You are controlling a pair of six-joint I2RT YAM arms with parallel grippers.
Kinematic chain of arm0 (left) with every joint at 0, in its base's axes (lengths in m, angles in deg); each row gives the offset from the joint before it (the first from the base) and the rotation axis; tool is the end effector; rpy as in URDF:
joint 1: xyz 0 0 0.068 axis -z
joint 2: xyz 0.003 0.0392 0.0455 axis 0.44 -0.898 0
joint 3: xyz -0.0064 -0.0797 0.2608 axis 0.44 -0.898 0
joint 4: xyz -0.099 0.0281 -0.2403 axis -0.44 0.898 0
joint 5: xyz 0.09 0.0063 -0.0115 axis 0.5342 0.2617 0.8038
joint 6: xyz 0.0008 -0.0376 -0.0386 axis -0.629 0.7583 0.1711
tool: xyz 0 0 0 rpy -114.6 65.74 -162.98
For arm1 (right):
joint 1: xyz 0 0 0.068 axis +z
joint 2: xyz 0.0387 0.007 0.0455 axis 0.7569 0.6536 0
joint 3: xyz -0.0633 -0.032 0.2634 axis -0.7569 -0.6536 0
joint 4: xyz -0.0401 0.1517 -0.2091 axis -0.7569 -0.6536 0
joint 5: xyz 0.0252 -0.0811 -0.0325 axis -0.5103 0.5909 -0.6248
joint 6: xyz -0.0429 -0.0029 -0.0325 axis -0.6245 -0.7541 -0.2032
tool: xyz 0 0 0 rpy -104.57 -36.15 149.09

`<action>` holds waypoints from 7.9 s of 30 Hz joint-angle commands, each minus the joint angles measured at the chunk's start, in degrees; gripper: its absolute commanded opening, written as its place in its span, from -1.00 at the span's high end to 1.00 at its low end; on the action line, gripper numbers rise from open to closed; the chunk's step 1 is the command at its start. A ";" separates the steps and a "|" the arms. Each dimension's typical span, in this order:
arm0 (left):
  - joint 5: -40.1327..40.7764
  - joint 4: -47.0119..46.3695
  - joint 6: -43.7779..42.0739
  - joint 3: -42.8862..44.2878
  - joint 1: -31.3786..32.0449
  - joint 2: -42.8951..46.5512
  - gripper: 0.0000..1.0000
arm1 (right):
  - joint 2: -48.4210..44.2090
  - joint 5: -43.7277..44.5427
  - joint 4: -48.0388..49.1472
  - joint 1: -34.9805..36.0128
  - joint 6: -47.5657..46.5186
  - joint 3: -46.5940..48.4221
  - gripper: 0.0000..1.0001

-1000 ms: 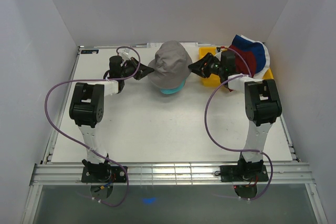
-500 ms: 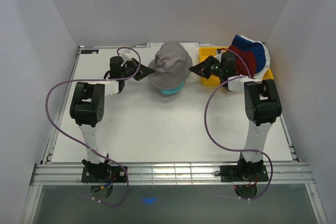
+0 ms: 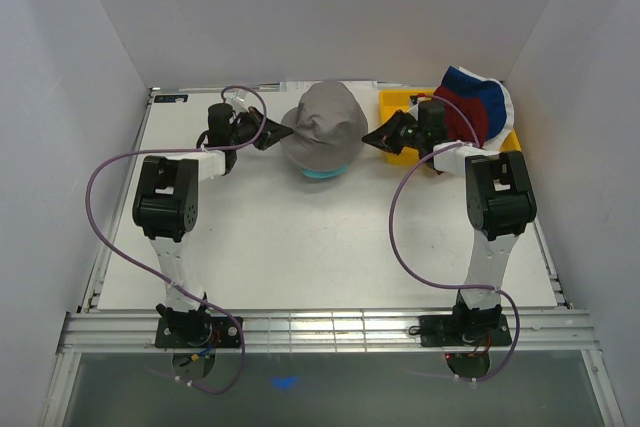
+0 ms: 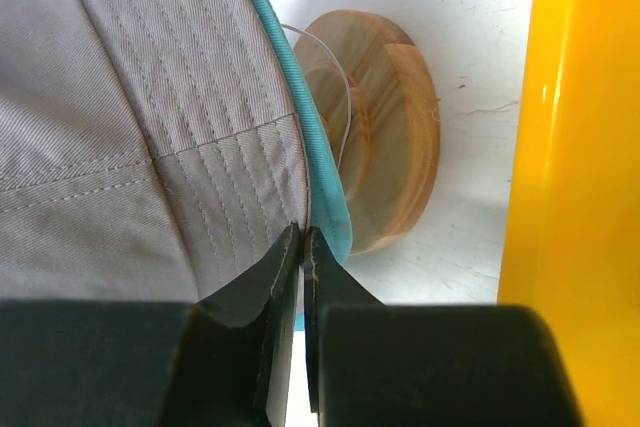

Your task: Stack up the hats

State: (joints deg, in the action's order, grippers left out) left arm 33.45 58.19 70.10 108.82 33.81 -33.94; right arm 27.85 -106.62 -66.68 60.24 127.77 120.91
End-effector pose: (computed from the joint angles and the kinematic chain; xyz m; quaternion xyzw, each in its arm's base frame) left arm 0.4321 -0.0815 0.1818 -0.1432 0.7808 -0.5249 0.3072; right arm 0.4271 0.1023 0.1807 0.1395 0.8124 0.4641 0.3242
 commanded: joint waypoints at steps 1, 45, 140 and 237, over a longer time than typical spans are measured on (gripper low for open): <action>1.25 2.57 -0.63 1.03 -0.94 -0.79 0.91 | 0.22 5.33 -11.30 -0.41 -6.86 0.71 0.84; 3.72 -1.29 3.85 -1.96 -3.93 4.92 -0.16 | 2.24 4.99 -23.53 0.02 -13.28 14.94 0.84; 6.26 8.63 7.28 4.63 -0.94 0.87 0.74 | 4.09 4.55 -29.94 0.55 -15.12 24.88 0.66; 1.25 27.62 -4.24 11.84 8.46 26.63 -0.25 | -4.34 10.00 -59.75 -17.73 -28.31 57.41 0.84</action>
State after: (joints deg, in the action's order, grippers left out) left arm 34.26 87.11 65.27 118.00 41.09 -9.44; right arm 28.90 -88.70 -131.75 42.36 95.07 176.42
